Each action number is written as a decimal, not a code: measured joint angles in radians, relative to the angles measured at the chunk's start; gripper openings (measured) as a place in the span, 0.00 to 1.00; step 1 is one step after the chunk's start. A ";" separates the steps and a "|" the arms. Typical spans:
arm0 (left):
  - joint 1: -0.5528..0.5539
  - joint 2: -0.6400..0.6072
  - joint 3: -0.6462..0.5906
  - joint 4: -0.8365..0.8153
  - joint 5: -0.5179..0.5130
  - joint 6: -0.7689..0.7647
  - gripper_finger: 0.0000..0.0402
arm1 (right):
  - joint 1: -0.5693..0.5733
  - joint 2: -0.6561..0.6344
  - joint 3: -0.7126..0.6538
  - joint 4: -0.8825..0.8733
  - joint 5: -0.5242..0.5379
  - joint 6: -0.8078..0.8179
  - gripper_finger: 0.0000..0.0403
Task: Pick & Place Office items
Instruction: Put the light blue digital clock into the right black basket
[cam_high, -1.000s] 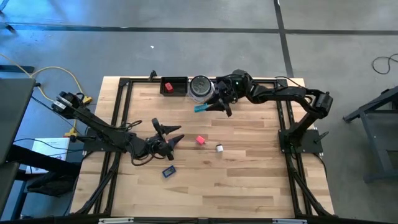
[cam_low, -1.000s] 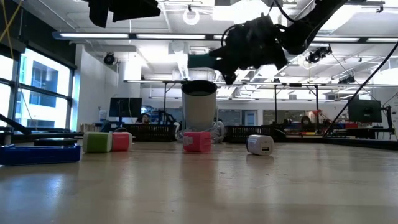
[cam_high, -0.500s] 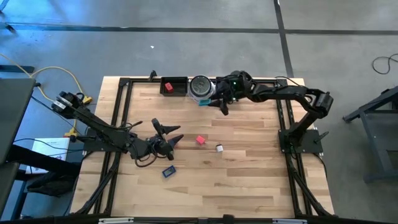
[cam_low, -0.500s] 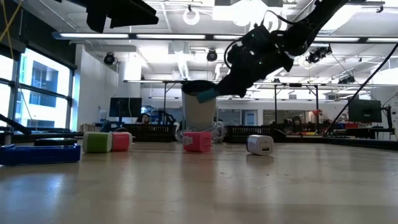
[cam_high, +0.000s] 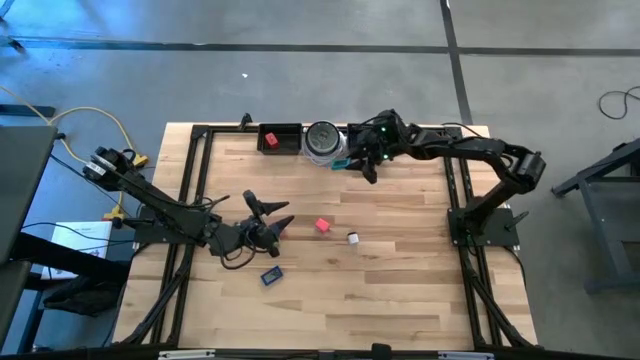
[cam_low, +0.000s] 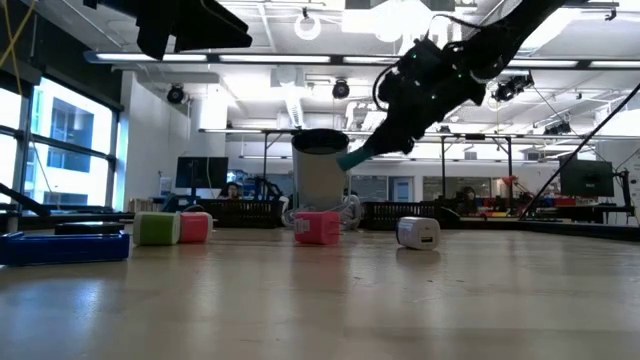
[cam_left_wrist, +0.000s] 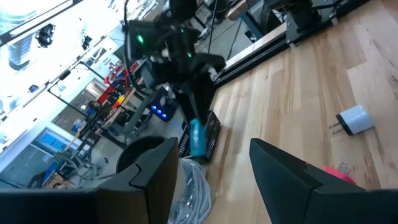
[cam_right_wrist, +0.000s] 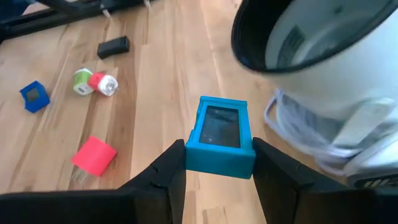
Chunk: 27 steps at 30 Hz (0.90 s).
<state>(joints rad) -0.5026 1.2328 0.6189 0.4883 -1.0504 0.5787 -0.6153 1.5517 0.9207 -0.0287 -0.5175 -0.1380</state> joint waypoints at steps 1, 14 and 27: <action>0.000 0.000 0.000 -0.006 0.000 -0.009 0.48 | -0.001 -0.015 0.000 -0.009 0.007 -0.002 0.34; 0.000 0.000 0.000 -0.080 0.000 -0.085 0.48 | -0.129 -0.133 -0.243 0.290 -0.056 0.086 0.34; 0.000 -0.001 0.000 -0.077 0.012 -0.108 0.48 | -0.172 -0.126 -0.390 0.611 0.127 0.129 0.34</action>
<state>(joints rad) -0.5026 1.2320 0.6189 0.4110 -1.0379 0.4702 -0.7876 1.4254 0.5308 0.5819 -0.3903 -0.0094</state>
